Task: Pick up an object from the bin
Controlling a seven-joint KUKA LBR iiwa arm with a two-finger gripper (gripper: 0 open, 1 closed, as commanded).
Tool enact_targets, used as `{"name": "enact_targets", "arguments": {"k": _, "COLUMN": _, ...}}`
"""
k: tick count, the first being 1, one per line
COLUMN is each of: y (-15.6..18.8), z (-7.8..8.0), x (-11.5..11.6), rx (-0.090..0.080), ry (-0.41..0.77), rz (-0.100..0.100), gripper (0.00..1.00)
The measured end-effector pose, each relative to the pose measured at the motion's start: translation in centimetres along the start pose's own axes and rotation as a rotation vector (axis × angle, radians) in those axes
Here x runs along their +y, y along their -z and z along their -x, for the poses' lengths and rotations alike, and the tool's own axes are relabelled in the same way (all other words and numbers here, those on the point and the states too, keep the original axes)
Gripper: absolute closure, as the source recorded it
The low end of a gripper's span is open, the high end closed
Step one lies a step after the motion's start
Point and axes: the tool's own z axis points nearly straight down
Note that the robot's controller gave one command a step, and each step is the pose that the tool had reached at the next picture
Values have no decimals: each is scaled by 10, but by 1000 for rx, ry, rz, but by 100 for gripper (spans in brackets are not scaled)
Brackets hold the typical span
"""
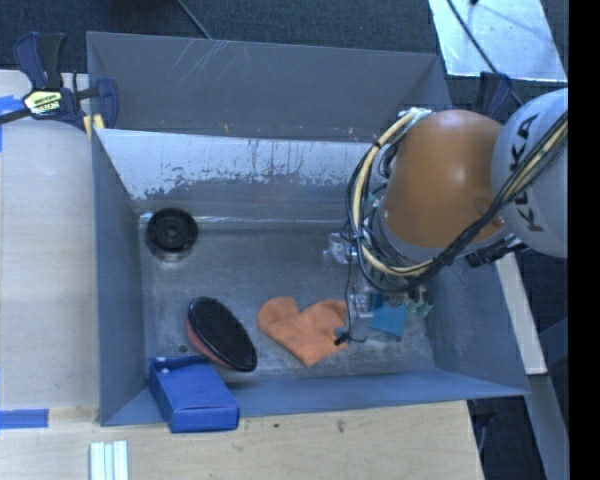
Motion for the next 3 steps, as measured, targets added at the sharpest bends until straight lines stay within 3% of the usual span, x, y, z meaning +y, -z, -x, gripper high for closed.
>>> {"name": "enact_targets", "arguments": {"k": 1, "y": 5, "z": 2, "x": 0, "rx": -9, "ry": 0, "rz": 0, "gripper": 0}}
{"name": "enact_targets", "arguments": {"k": 2, "y": -50, "z": -4, "x": -3, "rx": -14, "ry": -47, "rz": 1, "gripper": 0}}
{"name": "enact_targets", "arguments": {"k": 3, "y": -107, "z": 44, "x": 6, "rx": -12, "ry": -177, "rz": 1, "gripper": 100}}
